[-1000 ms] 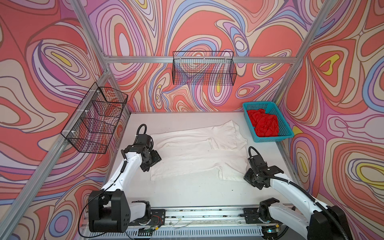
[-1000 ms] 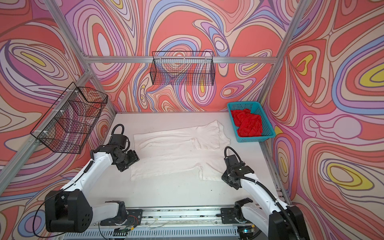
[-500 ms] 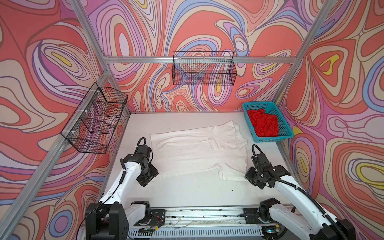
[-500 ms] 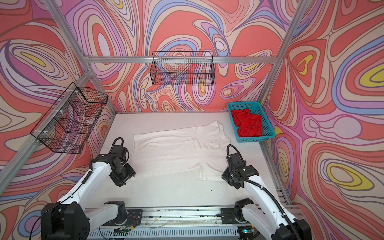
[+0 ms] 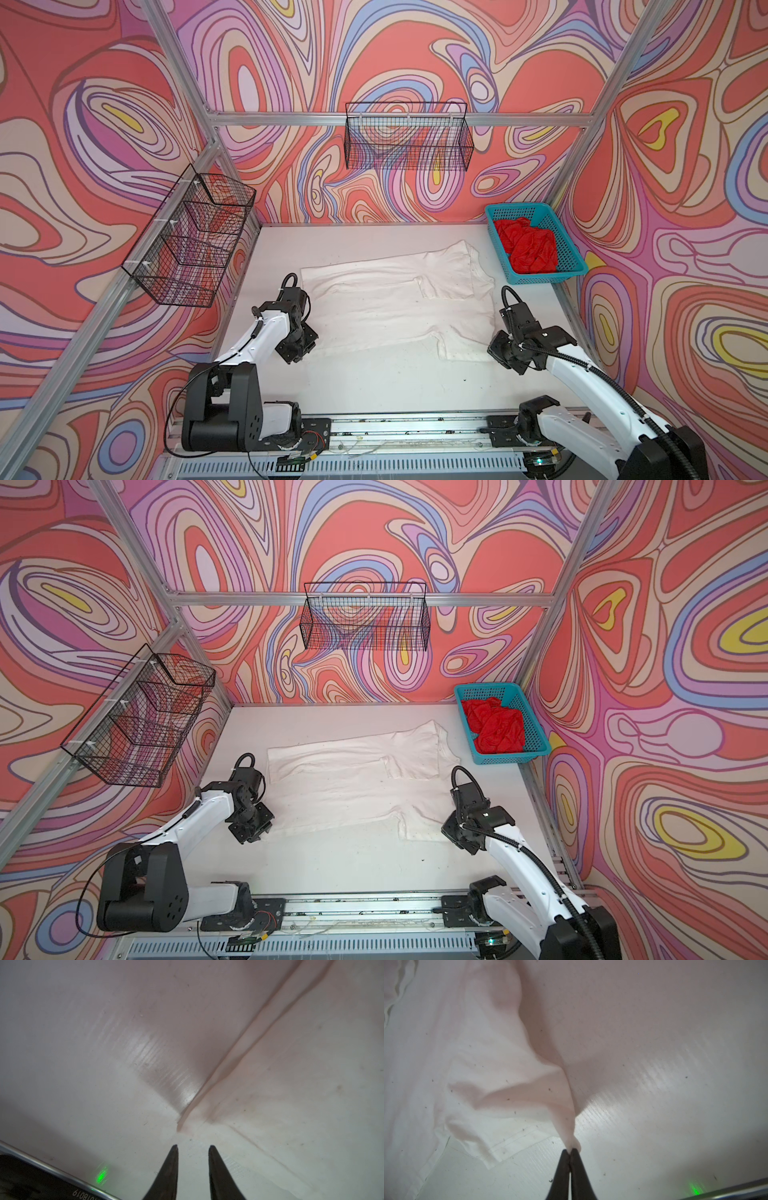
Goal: Fold and stack the t-shirts
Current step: 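Pinch the shirt's near corner with the right gripper while the left gripper pinches its edge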
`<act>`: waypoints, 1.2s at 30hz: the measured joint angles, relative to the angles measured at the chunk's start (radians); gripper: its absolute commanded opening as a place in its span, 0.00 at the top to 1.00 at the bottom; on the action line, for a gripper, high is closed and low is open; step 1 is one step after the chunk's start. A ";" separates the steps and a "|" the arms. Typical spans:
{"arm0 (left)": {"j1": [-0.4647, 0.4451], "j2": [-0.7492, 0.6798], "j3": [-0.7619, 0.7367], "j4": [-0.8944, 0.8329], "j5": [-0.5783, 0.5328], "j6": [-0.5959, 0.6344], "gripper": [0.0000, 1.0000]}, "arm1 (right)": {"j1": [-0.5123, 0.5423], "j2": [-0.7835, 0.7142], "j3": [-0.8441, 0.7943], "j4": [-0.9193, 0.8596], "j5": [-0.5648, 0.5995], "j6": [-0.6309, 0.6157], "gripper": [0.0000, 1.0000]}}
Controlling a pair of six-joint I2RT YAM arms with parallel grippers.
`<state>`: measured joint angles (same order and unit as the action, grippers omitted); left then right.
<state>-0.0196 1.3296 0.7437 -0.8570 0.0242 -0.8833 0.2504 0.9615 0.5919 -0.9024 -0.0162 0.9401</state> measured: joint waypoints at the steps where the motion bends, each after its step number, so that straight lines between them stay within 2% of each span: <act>1: 0.000 0.000 -0.001 0.002 -0.001 0.000 0.75 | 0.000 0.000 0.001 0.001 0.000 0.000 1.00; 21: 0.000 0.061 -0.057 0.062 -0.014 0.001 0.76 | 0.000 0.009 0.014 0.012 0.001 0.000 1.00; 22: 0.000 0.061 -0.058 0.064 -0.014 0.000 0.79 | 0.000 0.009 0.016 0.011 0.001 0.000 1.00; 25: 0.000 0.061 -0.058 0.076 -0.010 0.001 0.98 | 0.000 0.008 0.018 0.011 0.001 0.000 1.00; 26: 0.000 0.062 -0.058 0.082 -0.006 0.002 1.00 | 0.000 0.008 0.019 0.010 0.001 0.000 1.00; 32: 0.000 0.043 -0.063 0.077 -0.006 0.003 1.00 | 0.000 -0.023 0.047 -0.034 0.000 0.004 1.00; 36: 0.000 -0.028 -0.066 0.037 -0.006 0.000 1.00 | 0.000 -0.086 0.076 -0.104 -0.011 0.013 1.00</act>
<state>-0.0196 1.3014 0.6781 -0.8200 0.0181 -0.8837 0.2504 0.8753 0.6674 -1.0061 -0.0277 0.9535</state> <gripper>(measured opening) 0.046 0.047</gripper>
